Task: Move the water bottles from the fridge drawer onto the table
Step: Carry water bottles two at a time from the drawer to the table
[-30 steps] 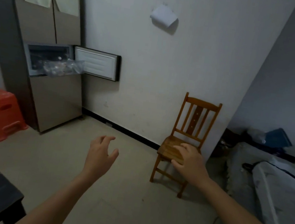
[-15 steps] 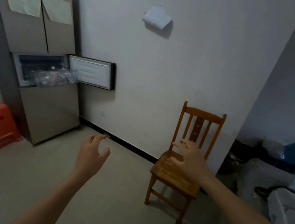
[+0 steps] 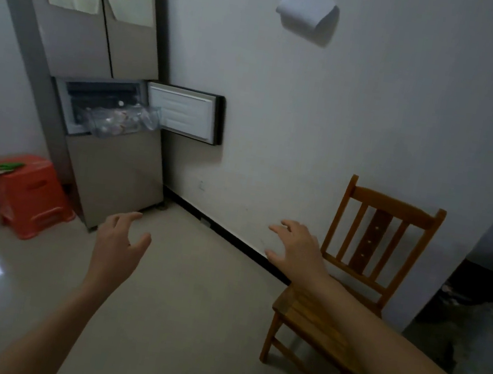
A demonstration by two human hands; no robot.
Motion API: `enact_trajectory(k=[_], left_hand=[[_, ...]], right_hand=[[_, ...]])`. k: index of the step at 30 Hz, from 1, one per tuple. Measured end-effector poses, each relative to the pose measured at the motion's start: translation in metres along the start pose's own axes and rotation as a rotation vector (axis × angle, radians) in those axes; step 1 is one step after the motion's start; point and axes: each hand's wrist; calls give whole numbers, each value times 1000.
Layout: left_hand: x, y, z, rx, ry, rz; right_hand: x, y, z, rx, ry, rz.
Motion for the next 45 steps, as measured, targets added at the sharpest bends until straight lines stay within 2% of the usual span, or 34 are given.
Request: enact_trajectory(k=[9, 18, 33, 40, 45], left_hand=[[129, 42, -58, -10, -69, 60], [234, 65, -125, -49, -67, 77], [424, 74, -258, 24, -216, 161], [461, 109, -277, 106, -236, 254], [510, 167, -281, 148, -283, 316]], right_hand=[[162, -3, -49, -34, 6, 100], [274, -30, -100, -12, 25, 75], [531, -102, -181, 89, 29, 303], [605, -98, -241, 129, 118, 354], [676, -62, -295, 173, 170, 431]])
Point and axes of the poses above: each hand's wrist, its own x-axis towards the middle knuckle, its own z-axis out of the back of the hand, y = z × x, and after that the axes turned 5 degrees about -y, right-handed
